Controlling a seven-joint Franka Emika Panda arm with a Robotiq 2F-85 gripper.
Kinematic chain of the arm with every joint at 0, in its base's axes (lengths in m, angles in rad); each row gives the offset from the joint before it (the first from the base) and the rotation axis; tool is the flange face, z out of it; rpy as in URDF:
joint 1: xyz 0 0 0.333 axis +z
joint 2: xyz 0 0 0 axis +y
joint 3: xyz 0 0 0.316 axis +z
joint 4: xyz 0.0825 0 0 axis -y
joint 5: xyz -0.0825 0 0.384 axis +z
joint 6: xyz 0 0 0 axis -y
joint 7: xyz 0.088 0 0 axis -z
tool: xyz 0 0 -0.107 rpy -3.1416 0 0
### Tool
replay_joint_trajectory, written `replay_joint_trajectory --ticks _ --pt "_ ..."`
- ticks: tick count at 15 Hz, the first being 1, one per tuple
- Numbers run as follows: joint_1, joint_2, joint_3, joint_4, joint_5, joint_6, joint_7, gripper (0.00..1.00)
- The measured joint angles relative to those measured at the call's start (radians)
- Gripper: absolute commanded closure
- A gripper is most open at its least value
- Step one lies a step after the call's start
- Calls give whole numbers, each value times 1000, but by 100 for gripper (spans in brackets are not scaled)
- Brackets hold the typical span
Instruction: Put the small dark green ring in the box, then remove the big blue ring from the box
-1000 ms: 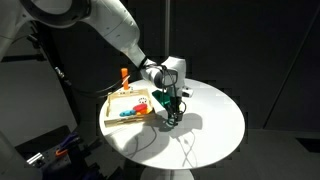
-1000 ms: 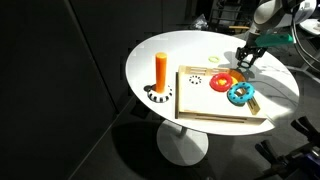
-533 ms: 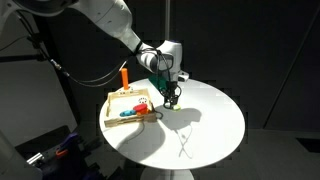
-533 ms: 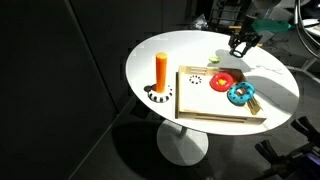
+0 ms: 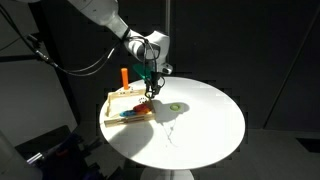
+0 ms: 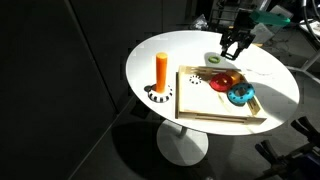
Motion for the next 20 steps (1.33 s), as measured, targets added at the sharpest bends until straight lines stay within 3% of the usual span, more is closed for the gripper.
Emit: replay_joint_trajectory --ticks 2,12,20 --pt "11 -24 13 -26 4 -55 -17 0" --pt "46 -79 5 -69 -25 -298 -38 0" --pt "67 -91 -17 -69 -129 -312 -38 0"
